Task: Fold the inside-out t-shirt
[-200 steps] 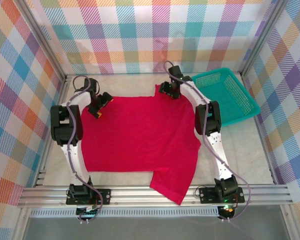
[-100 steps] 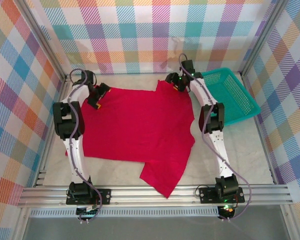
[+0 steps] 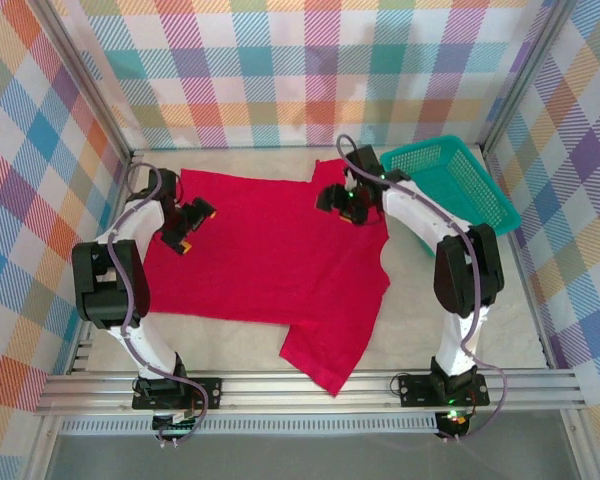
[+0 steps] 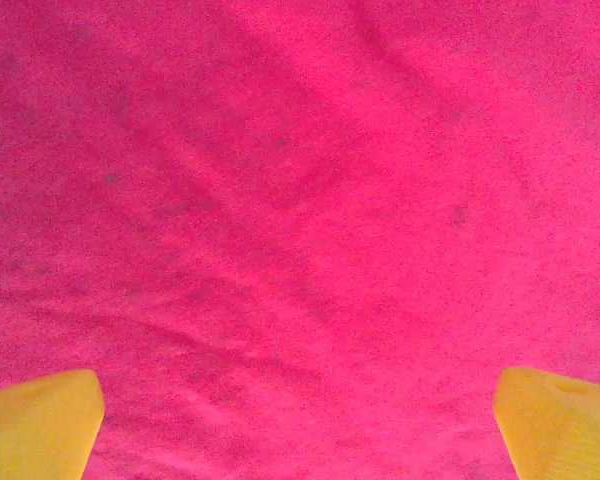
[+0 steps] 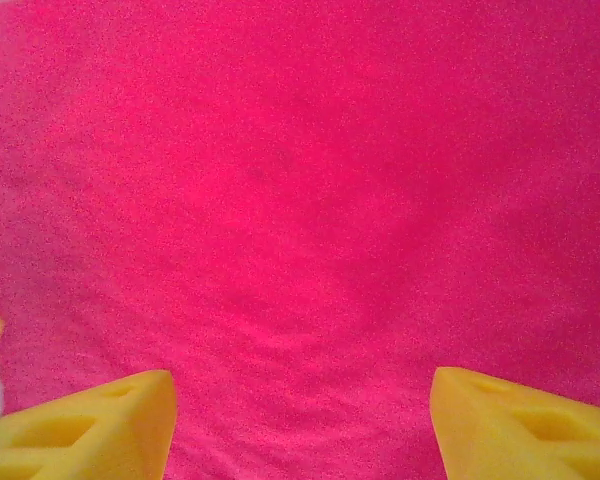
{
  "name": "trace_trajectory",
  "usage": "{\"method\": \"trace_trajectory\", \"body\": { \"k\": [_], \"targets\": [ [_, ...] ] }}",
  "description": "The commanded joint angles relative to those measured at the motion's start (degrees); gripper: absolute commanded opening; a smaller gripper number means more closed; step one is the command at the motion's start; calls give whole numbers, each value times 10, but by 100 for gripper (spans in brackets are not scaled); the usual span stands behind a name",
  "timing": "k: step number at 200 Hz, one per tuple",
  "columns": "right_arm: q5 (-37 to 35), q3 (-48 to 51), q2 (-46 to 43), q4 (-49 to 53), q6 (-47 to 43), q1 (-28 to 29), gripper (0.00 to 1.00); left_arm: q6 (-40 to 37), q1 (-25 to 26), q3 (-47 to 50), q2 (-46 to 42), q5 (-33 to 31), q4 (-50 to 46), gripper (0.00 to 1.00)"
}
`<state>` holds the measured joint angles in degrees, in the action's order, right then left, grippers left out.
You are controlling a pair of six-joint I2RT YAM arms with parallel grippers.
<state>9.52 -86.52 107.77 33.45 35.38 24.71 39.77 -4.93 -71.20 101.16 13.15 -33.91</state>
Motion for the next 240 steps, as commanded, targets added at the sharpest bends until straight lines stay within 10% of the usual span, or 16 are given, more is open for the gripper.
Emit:
{"method": "trace_trajectory", "body": {
  "k": [1,72,180,240],
  "targets": [
    [-54,60,-2,-26,6,-15,69,-5,-18,23,-14,-4,17,100],
    [-110,-104,171,70,-52,-51,70,2,-27,-1,18,-16,24,100],
    [-141,-703,502,318,-116,-82,71,5,-50,-172,161,-30,3,100],
    [-25,-543,321,225,-114,-75,72,2,-56,-75,9,-48,-26,100]
  ]
}}
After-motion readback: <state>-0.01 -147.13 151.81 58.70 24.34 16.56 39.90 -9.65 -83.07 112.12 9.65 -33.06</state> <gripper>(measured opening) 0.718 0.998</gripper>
